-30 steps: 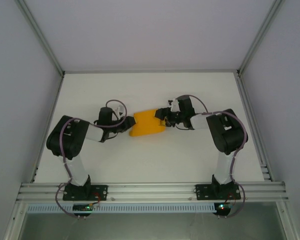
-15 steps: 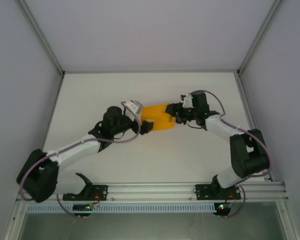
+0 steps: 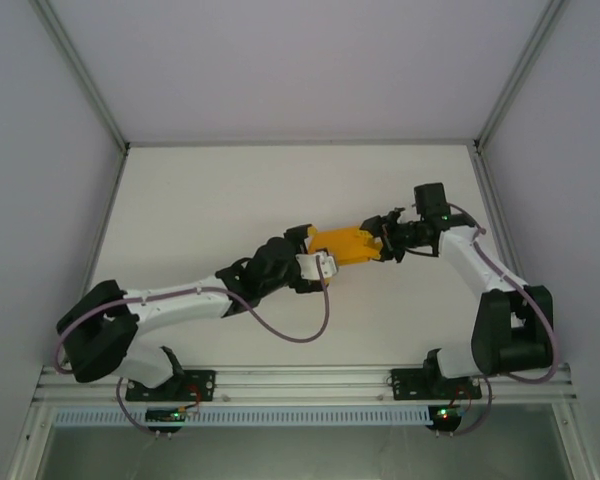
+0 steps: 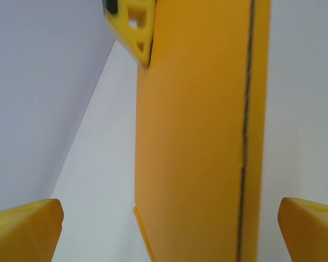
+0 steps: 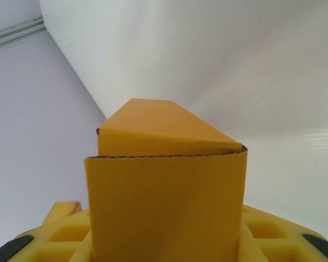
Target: Assemble paper box
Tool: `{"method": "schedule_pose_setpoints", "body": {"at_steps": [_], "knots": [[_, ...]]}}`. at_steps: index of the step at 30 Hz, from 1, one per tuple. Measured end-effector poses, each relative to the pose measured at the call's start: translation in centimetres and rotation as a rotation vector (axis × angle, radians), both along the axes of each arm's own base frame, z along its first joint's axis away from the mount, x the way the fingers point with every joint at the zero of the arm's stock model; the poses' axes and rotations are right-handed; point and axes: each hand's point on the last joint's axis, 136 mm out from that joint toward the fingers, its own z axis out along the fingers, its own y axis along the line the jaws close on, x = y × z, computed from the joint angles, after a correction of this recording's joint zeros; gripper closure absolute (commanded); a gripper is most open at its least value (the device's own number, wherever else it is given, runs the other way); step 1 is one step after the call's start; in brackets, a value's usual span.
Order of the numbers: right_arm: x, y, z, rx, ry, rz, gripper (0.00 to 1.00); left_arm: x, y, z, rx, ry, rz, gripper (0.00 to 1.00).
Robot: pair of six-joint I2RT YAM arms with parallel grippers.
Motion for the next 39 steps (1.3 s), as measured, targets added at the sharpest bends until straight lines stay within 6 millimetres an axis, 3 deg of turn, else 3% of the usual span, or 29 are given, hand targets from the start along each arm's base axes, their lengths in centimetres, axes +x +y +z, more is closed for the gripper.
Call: {"method": "schedule_pose_setpoints", "body": {"at_steps": [7,17,20,24,28,33,36,39], "knots": [[-0.6,-0.1,0.7,0.025,0.033,-0.02,0.57,1.1,-0.4,-0.4,0.053,-0.039,0.016,0.21],[-0.5,-0.4,2.2,0.06,0.006,-0.04,0.51,1.5,-0.1,-0.8,0.086,-0.063,0.036,0.6],[-0.7,-0.7,2.7,0.065,-0.01,-0.044,0.33,1.4,-0.2,-0.5,0.084,-0.07,0.032,0.65],[-0.7,-2.3,3.6,0.04,-0.077,-0.062,0.22,1.5,0.6,-0.5,0.112,-0.049,0.037,0.7],[0.0,-5.9,3.8,-0.133,-0.21,-0.126,0.02,2.0,1.2,0.0,0.153,0.002,0.029,0.69],[0.8,-9.2,4.2,-0.516,-0.482,-0.086,0.01,2.3,2.3,1.9,0.214,0.145,-0.002,0.79],[1.2,-9.4,5.4,-0.683,-0.686,0.022,0.01,2.2,2.9,2.9,0.244,0.26,-0.002,0.78],[0.7,-8.1,6.2,-0.743,-0.869,0.158,0.01,1.3,3.6,1.2,0.303,0.386,-0.019,0.78]]}}
